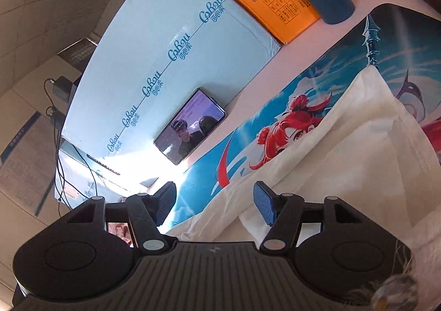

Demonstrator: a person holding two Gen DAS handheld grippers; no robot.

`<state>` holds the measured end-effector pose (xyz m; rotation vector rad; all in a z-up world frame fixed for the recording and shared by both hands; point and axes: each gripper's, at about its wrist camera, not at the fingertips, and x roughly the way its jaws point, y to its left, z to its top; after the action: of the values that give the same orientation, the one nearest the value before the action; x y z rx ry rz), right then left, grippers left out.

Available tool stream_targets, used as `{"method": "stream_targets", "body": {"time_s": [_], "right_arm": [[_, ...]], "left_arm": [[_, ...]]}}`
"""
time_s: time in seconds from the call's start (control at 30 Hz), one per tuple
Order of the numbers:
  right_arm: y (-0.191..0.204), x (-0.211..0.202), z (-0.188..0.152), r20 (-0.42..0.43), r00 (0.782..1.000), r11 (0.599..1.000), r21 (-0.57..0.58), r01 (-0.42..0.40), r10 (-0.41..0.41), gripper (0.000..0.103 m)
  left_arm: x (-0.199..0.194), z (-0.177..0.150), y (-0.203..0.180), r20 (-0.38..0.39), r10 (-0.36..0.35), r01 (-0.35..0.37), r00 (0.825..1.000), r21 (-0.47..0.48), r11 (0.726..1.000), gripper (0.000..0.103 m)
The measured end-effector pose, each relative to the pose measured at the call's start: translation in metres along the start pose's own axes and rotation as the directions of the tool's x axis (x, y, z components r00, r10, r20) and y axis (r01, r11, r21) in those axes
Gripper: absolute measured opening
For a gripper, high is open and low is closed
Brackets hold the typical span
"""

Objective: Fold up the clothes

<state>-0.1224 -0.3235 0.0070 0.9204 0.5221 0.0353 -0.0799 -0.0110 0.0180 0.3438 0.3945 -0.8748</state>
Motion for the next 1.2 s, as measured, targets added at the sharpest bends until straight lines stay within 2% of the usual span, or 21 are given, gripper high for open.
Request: {"method": "stream_targets", "body": {"time_s": [0.1,0.23,0.3,0.43,0.53,0.63,0.67,0.7,0.77,0.87,1.0,1.07,1.1,1.2], "right_arm": [[-0.015,-0.003,0.015,0.033,0.998,0.996,0.065,0.055,-0.057,0.063],[-0.037,-0.006,0.033,0.037,0.992,0.978,0.174,0.114,-0.122,0.063],[-0.042,-0.002,0.041,0.037,0.989,0.973,0.192,0.131,-0.141,0.065],[-0.052,0.009,0.058,0.087,0.977,0.965,0.196,0.174,-0.193,0.066],[-0.061,0.014,0.069,0.134,0.963,0.962,0.180,0.206,-0.232,0.067],[-0.063,0.007,0.072,0.148,0.961,0.962,0.176,0.207,-0.234,0.068],[-0.060,0.001,0.072,0.161,0.959,0.967,0.148,0.209,-0.232,0.068],[-0.055,-0.008,0.070,0.177,0.958,0.971,0.115,0.209,-0.227,0.069],[-0.047,-0.027,0.065,0.214,0.953,0.977,0.042,0.209,-0.213,0.071],[-0.035,-0.061,0.048,0.267,0.943,0.971,-0.083,0.226,-0.196,0.078],[-0.028,-0.097,0.016,0.302,0.932,0.928,-0.244,0.281,-0.202,0.082],[-0.026,-0.112,-0.001,0.308,0.928,0.899,-0.314,0.306,-0.209,0.083],[-0.028,-0.118,-0.008,0.303,0.930,0.891,-0.336,0.307,-0.206,0.083],[-0.036,-0.131,-0.022,0.288,0.936,0.895,-0.335,0.295,-0.201,0.085]], "left_arm": [[0.010,0.013,0.016,0.059,0.100,-0.101,0.993,0.017,0.995,0.010],[0.030,0.028,0.038,0.107,0.210,-0.213,0.972,0.024,0.977,0.010],[0.043,0.033,0.047,0.108,0.235,-0.238,0.966,0.022,0.971,0.010],[0.082,0.034,0.059,0.054,0.259,-0.262,0.964,0.061,0.963,0.010],[0.108,0.028,0.068,-0.034,0.286,-0.284,0.958,0.059,0.957,0.012],[0.123,0.019,0.079,-0.112,0.343,-0.335,0.933,0.080,0.939,0.023],[0.124,0.017,0.084,-0.120,0.368,-0.359,0.922,0.088,0.929,0.036],[0.125,0.015,0.088,-0.128,0.393,-0.383,0.911,0.096,0.919,0.055],[0.113,0.015,0.100,-0.118,0.423,-0.417,0.899,0.073,0.906,0.064],[0.087,0.015,0.116,-0.103,0.466,-0.466,0.879,0.028,0.884,0.067],[0.026,0.008,0.118,-0.061,0.389,-0.394,0.919,-0.167,0.904,0.067],[-0.002,0.000,0.103,-0.017,0.242,-0.237,0.970,-0.276,0.931,0.067],[-0.010,-0.004,0.091,-0.003,0.160,-0.153,0.987,-0.310,0.938,0.067],[-0.014,-0.016,0.049,-0.021,-0.005,-0.001,1.000,-0.279,0.960,0.067]]}}
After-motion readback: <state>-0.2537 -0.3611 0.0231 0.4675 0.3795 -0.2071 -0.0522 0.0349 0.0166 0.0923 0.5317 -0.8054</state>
